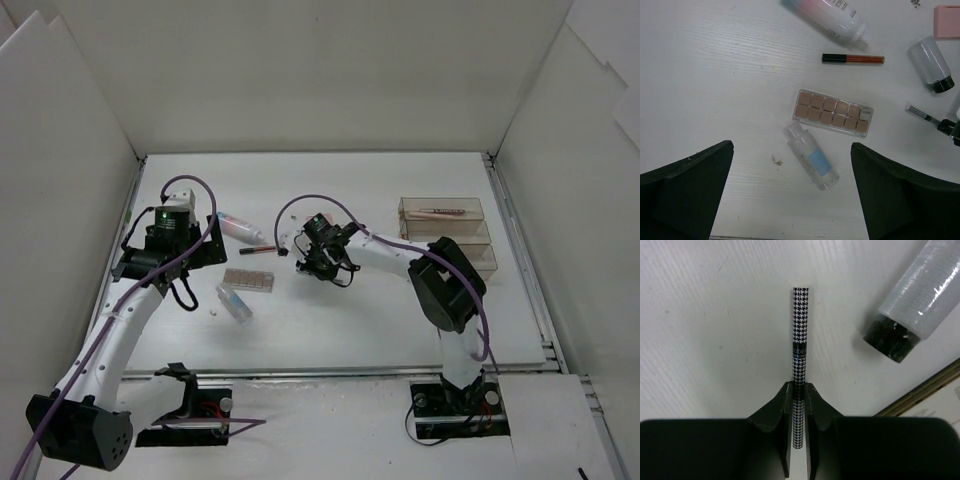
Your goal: Organize the makeup
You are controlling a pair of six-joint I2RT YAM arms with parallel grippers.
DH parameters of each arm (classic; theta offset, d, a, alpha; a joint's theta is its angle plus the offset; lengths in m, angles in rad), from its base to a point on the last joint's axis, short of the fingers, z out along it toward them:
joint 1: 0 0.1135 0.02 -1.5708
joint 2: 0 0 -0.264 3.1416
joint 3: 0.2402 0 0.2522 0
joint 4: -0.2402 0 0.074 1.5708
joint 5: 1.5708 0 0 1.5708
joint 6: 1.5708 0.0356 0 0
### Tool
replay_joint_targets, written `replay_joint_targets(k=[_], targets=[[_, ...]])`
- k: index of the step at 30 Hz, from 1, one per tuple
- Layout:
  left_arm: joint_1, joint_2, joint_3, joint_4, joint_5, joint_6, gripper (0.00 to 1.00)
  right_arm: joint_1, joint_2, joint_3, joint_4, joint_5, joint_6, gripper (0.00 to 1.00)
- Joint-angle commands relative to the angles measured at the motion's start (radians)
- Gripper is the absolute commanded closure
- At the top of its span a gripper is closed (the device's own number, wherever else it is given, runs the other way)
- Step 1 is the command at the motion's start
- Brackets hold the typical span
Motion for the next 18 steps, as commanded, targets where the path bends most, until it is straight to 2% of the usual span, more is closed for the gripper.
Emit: replay_joint_targets(k=[1, 8, 14, 18], targets=[[-0.004, 0.002, 0.037, 0.027, -0.016, -0.003, 0.01, 0.008, -0.158, 0.013, -0.071, 0.066, -0.096, 1.00], [-0.004, 0.015, 0.037, 0.040, -0.010, -0.005, 0.01, -0.144, -0.434, -0.003, -0.122, 0.152, -0.309, 1.00], [-0.004, 0.022, 0.047, 0.044, -0.004, -0.005, 0.01, -0.359, -0.442, -0.017, -0.131, 0.284, -0.447, 1.00], [-0.004, 0.012, 0.040, 0.040, -0.013, -0.005, 0.01, -0.471, -0.401, -0.011, -0.129, 0.278, -0.541, 1.00]])
